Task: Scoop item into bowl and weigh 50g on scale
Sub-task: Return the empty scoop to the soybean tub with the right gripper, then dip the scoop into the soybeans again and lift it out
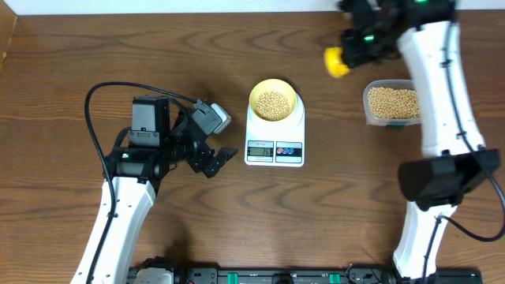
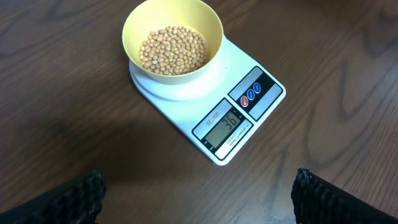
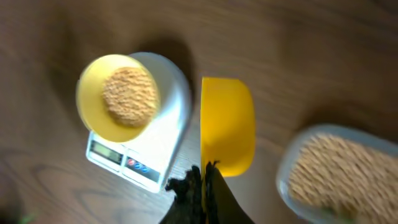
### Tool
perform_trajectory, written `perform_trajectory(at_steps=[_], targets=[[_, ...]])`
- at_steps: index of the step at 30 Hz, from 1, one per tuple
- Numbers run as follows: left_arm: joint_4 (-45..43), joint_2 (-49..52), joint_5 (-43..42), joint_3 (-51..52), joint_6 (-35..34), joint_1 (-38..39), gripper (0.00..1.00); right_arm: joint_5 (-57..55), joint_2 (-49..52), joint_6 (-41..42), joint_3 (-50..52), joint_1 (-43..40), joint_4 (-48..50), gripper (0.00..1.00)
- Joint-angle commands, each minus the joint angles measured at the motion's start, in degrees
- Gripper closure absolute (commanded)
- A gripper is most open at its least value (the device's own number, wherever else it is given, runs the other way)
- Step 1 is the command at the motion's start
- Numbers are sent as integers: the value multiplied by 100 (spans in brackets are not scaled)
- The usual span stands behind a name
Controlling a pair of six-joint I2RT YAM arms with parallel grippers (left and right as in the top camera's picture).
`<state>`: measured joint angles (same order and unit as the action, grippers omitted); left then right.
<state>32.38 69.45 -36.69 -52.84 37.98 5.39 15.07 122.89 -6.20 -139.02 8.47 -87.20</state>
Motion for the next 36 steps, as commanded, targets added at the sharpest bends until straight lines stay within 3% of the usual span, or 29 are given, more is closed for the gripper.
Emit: perform_trajectory(at_steps=[1, 10, 24, 36], targets=[[-7, 33, 33, -59, 79, -28, 2, 133, -50, 105, -96, -566, -341, 99], [-7, 33, 33, -59, 79, -28, 2, -227, -39, 190, 647, -1488, -616, 99], [-7, 33, 33, -59, 79, -28, 2, -1401, -37, 404, 1714, -1530, 120, 99], [-7, 33, 33, -59, 79, -28, 2, -837, -37, 402, 2494, -1523, 852, 99]])
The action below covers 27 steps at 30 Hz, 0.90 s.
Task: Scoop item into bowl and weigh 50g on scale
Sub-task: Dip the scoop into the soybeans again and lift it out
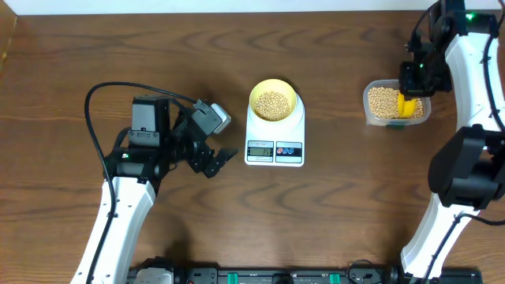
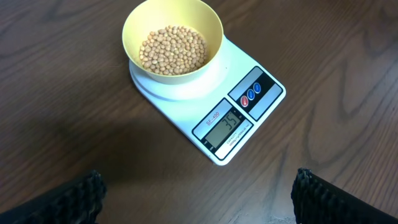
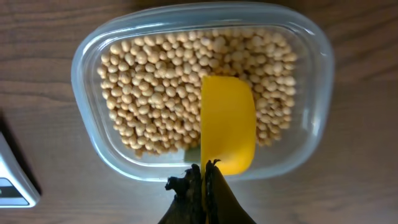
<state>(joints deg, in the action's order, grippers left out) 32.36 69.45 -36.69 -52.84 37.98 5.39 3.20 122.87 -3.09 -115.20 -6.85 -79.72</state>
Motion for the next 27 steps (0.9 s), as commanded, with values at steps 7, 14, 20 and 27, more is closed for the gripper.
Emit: perform_trajectory(at_steps=[7, 14, 20, 27], targets=[[-4, 33, 33, -59, 79, -28, 2, 1193, -35, 87, 509, 9, 498, 99], [-4, 33, 33, -59, 81, -28, 2, 1646, -35, 70, 654, -4, 601, 99], [-4, 33, 33, -59, 79, -28, 2, 1993, -33, -11, 660, -203, 610, 99], [-4, 33, 33, -59, 81, -28, 2, 2914, -33, -345, 669, -855, 538, 99]])
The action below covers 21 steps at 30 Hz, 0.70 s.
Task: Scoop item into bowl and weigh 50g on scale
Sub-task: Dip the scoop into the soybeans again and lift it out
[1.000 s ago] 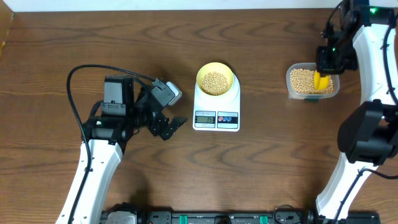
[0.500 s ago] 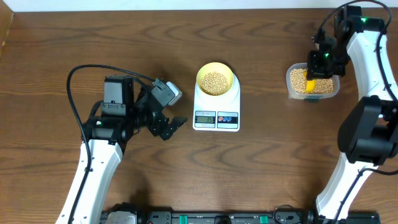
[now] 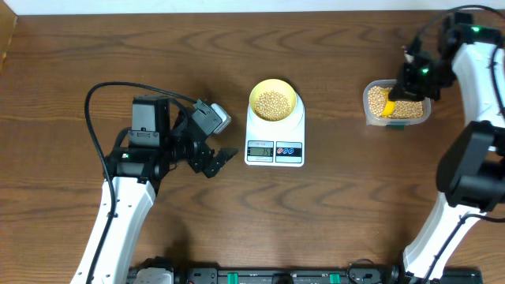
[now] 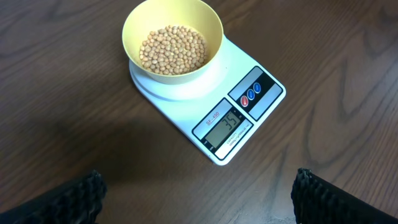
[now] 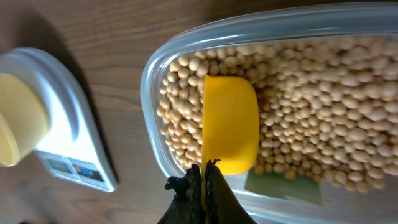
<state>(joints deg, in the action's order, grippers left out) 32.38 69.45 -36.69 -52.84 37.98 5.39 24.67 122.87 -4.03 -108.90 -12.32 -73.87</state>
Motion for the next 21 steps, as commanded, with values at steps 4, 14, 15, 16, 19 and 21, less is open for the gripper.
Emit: perform_trajectory(at_steps=[4, 14, 15, 16, 19, 21], targets=[[-7, 33, 33, -59, 79, -28, 2, 1200, -33, -492, 114, -660, -48, 99], [-7, 33, 33, -59, 79, -28, 3, 2256, -33, -1182, 337, -1325, -170, 99], [-7, 33, 33, -59, 79, -28, 2, 2291, -33, -1200, 337, -1342, -173, 99], [-7, 33, 33, -59, 79, -28, 2, 2341, -33, -1224, 337, -1364, -160, 99], [-7, 33, 33, -59, 79, -28, 2, 2632, -33, -1322, 337, -1401, -127, 99], [-7, 33, 33, -59, 81, -28, 2, 2833, -33, -1388, 337, -1414, -129, 99]])
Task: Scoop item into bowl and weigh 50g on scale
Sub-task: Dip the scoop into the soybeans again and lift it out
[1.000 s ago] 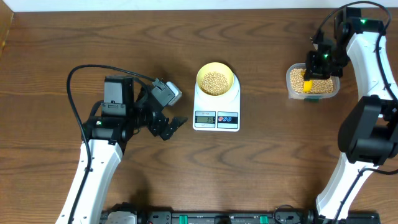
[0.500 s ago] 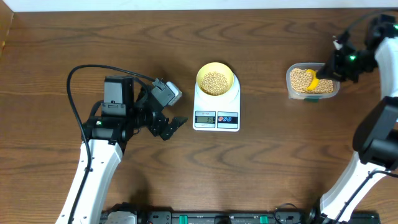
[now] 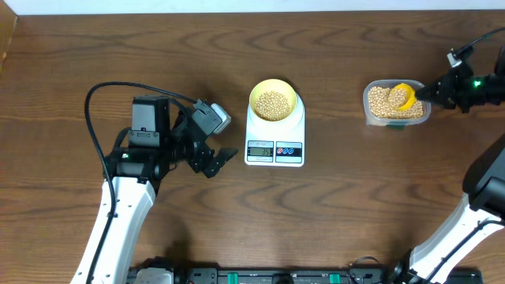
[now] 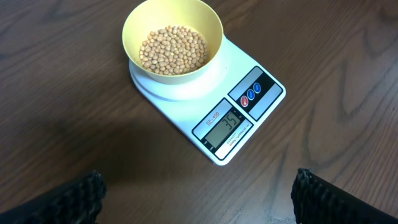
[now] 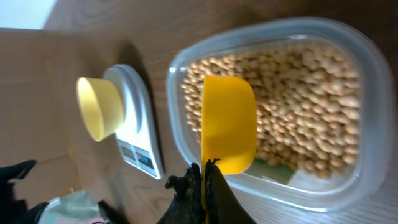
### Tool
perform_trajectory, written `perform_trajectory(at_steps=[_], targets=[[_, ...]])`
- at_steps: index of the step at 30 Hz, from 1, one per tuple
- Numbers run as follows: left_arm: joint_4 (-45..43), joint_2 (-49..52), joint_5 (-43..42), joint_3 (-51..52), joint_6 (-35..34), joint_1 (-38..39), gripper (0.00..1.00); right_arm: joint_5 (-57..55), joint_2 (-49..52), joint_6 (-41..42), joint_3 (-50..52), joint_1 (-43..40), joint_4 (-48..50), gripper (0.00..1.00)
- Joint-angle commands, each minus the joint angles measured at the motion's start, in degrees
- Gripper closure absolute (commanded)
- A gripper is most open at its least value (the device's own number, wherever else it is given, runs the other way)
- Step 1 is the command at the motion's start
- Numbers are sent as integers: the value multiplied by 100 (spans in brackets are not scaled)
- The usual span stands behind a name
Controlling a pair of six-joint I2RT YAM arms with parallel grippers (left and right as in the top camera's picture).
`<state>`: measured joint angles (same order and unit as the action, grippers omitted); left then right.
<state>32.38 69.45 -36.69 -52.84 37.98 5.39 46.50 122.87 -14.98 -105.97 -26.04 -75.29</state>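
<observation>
A yellow bowl (image 3: 273, 101) half full of soybeans stands on the white scale (image 3: 274, 143), whose display (image 4: 225, 124) reads 35. My right gripper (image 5: 204, 169) is shut on the handle of a yellow scoop (image 5: 227, 132), which is in the clear tub of soybeans (image 3: 394, 103) at the right; in the overhead view the scoop (image 3: 403, 95) holds beans. My left gripper (image 4: 196, 193) is open over bare table in front of the scale, with nothing between its fingers (image 4: 74, 198).
The table's far edge and a white wall run along the top of the overhead view. The left arm's black cable (image 3: 99, 91) loops over the table at the left. Brown wood lies between scale and tub.
My right gripper has swung out to the right of the tub and tilted. The scoop now lies at the tub's right part with beans in it. The left arm and scale are unchanged.
My right gripper first held the empty scoop in the air between the scale and the tub, the display reading 36. Then the scoop was over the tub's beans, display 35. Then it was dug in at the tub's left, and now it lies tilted with beans.
</observation>
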Motion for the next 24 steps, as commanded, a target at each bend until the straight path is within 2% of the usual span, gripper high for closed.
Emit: perform_trajectory(at_steps=[1, 13, 24], targets=[[-7, 33, 33, -59, 79, -28, 3, 752, -35, -310, 44, -50, 11, 99], [-7, 33, 33, -59, 79, -28, 2, 2229, -35, -654, 44, -15, 31, 99], [-7, 33, 33, -59, 79, -28, 3, 2420, -33, -448, 44, 732, 94, 99]])
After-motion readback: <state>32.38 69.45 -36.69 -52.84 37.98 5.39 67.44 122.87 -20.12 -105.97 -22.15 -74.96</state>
